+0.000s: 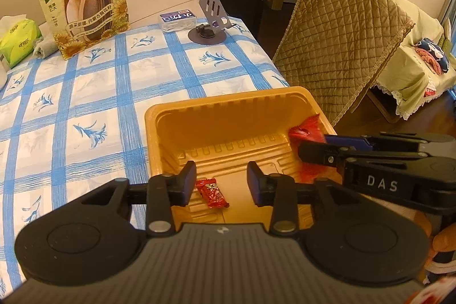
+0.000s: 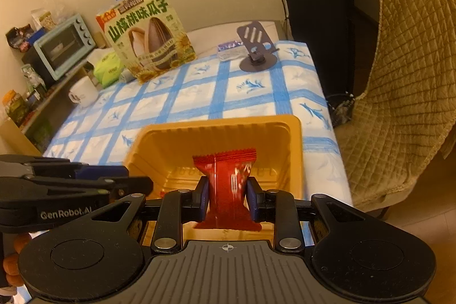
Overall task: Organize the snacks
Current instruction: 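Open the right tool to drop the red packet into the orange tray, then withdraw both tools from the tray toward the remaining candies, then grasp the clear-and-green snack with the right tool while the left tool grasps a red packet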
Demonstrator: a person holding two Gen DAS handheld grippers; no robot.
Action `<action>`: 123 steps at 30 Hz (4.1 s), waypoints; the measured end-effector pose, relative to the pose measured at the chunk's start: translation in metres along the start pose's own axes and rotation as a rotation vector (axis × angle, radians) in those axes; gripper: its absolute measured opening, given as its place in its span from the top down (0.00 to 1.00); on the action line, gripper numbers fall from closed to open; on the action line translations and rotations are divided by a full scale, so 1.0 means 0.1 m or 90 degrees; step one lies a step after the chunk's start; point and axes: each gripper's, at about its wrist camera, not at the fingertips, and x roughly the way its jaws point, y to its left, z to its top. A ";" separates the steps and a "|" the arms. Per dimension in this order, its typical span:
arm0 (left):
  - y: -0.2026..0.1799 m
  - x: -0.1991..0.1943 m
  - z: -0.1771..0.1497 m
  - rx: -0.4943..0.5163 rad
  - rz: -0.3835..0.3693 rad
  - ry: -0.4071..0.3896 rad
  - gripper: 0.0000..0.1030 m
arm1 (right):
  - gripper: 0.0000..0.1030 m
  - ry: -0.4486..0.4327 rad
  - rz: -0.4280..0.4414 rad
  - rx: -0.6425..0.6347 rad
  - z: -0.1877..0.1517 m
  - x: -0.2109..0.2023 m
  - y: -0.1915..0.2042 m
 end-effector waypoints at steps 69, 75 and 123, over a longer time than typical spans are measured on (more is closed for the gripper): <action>1.34 -2.39 -2.25 -0.078 0.010 -0.041 0.21 | 0.21 0.067 0.033 -0.070 -1.65 -1.13 1.89; 1.58 -2.43 -2.38 -0.099 0.027 -0.034 0.22 | 0.21 0.093 0.044 -0.078 -1.77 -0.90 2.13; 2.57 -1.85 -2.38 -0.141 0.040 0.030 0.31 | 0.48 0.115 0.035 0.163 -1.68 0.56 2.60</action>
